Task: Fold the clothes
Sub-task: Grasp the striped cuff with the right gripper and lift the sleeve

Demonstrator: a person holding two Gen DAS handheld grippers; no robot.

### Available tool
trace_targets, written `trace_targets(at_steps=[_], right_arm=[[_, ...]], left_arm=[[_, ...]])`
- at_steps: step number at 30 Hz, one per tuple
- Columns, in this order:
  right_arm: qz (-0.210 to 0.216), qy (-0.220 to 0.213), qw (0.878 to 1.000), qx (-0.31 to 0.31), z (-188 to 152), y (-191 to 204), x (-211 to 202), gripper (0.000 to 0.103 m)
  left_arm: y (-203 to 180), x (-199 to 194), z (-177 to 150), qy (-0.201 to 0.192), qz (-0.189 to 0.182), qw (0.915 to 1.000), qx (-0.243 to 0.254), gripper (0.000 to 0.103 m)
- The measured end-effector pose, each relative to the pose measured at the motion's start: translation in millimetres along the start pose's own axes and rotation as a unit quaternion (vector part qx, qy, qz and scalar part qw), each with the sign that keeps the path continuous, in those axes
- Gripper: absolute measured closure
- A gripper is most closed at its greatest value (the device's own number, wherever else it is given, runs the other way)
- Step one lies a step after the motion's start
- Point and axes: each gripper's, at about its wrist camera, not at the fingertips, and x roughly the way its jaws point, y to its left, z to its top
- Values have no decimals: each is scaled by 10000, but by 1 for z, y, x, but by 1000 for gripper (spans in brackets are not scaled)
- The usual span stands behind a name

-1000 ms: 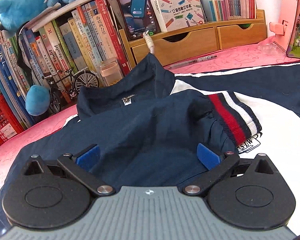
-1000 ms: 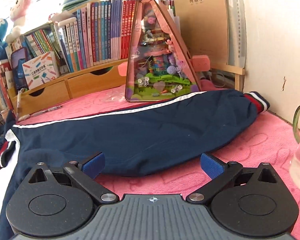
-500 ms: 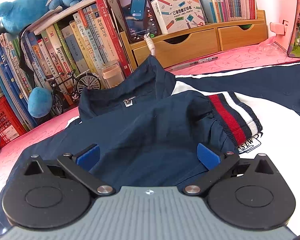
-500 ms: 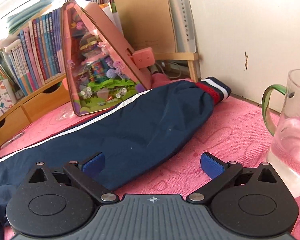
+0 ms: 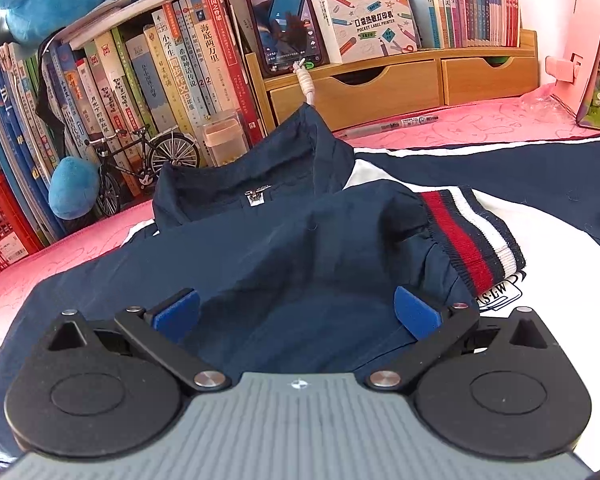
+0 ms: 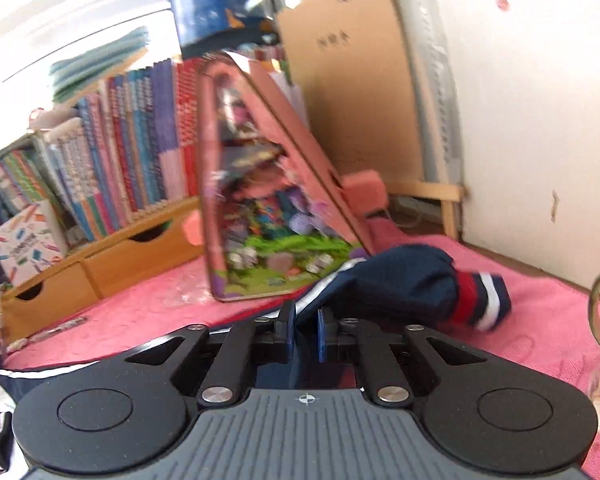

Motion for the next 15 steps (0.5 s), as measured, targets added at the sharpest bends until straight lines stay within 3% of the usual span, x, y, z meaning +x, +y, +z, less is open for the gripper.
trace_targets(at_steps=[3, 7, 10, 12, 13, 15], right_arm=[[618, -153, 9977, -249, 10, 40, -16, 91], [1446, -252, 9851, -895, 11, 105, -32, 92], [2044, -68, 9696, -1342, -1, 147, -42, 92], [2154, 62, 9650, -1493, -14, 161, -46, 89], [2132, 115, 9646, -1547, -21, 164, -47, 84], [1892, 248, 9685, -1600, -33, 158, -47, 58]], left_arm=[[8, 3, 0, 95, -174, 9995, -257, 0], [11, 4, 0, 144, -249, 9988, -392, 0], [9, 3, 0, 126, -194, 9991, -345, 0], [8, 3, 1, 120, -173, 9992, -330, 0], [8, 3, 1, 124, -178, 9992, -340, 0], [8, 3, 1, 129, -182, 9991, -352, 0]])
